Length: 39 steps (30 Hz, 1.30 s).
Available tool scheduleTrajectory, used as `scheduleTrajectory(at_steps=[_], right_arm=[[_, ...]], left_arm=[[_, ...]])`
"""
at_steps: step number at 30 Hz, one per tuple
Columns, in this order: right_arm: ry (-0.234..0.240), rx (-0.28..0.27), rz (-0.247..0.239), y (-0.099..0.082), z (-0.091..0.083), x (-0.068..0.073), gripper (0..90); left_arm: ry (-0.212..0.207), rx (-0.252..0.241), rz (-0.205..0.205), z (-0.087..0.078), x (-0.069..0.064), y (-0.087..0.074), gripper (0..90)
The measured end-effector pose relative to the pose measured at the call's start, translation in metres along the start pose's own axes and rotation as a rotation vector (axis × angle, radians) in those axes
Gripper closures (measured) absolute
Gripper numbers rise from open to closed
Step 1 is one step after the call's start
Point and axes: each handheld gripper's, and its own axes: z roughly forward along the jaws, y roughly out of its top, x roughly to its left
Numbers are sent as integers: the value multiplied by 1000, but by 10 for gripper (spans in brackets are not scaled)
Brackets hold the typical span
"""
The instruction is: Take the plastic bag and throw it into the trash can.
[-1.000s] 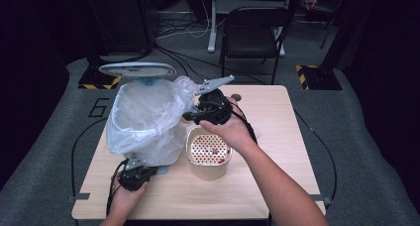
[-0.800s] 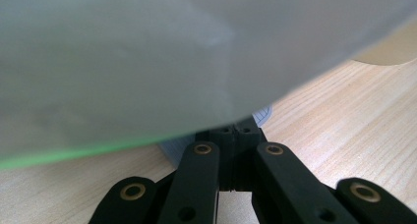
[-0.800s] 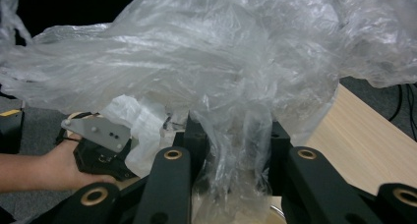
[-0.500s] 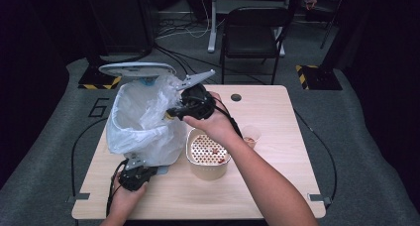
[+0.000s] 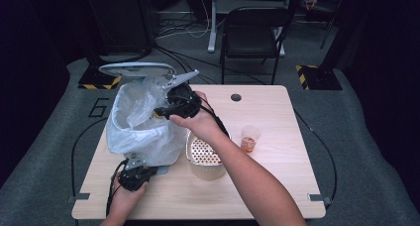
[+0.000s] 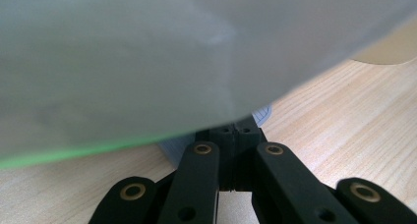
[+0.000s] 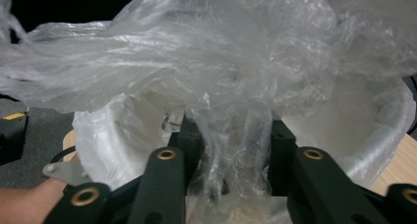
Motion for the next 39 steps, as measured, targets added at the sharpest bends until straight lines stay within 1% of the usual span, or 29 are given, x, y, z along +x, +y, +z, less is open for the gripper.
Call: scheduleTrajectory(at_steps=[1,2,3,4,5,6,8,10,13,14,17,18,19,20,22,24,26,28,29,30,31,33,34,35,39], right_arm=[[-13,-4,1,0,2,0,609],[-20,-3,5,0,4,1,550],[-24,4,16,0,6,1,478],[-21,12,22,0,9,1,433],[-27,22,28,0,11,1,386],[-37,27,33,0,12,2,355],[-55,24,34,0,14,3,295],[-63,15,50,0,14,3,248],[-63,-3,46,1,11,2,248],[-62,-8,46,1,10,2,249],[-59,-26,42,0,5,2,250],[-54,-34,42,0,3,2,253],[-52,-34,51,0,0,3,253],[-53,-31,47,0,-2,4,256],[-61,-35,26,-2,-9,6,262],[-62,-44,25,-3,-15,6,278],[-53,-54,27,-5,-24,6,313],[-41,-61,26,-8,-33,5,326],[-49,-64,26,-10,-38,5,333],[-55,-67,23,-13,-43,4,340],[-61,-73,30,-15,-47,3,344],[-68,-77,36,-20,-56,1,347],[-80,-79,34,-23,-60,-1,359],[-82,-81,28,-25,-63,-2,383],[-102,-92,34,-36,-75,-9,408]], left_arm=[[1,2,-9,0,-1,0,900],[11,5,-22,0,-1,0,900],[11,5,-22,0,-1,0,900],[8,7,-19,0,-1,0,900],[6,5,-17,0,-1,0,900],[7,-4,-30,0,-2,-1,900],[5,0,-29,0,-2,0,900],[4,1,-28,0,-2,0,900],[4,0,-28,0,-1,0,900],[2,7,-19,0,-1,0,900],[2,9,-15,0,0,0,900],[3,3,-27,0,-1,0,900],[0,-3,-28,0,-1,-1,900],[-1,-2,-29,0,-1,-1,900],[0,8,-19,0,-1,0,900],[2,8,-20,0,-1,0,900],[6,6,-21,0,-1,0,900],[9,5,-19,0,-1,0,900],[6,23,-7,-1,0,0,900],[7,20,-23,-1,-1,-1,900],[-7,-3,-35,0,-2,-1,900],[-10,0,-37,0,-2,-1,900],[-11,0,-36,0,-2,-1,900],[-10,-6,-39,1,-2,-1,900],[-11,-5,-37,0,-2,-1,900]])
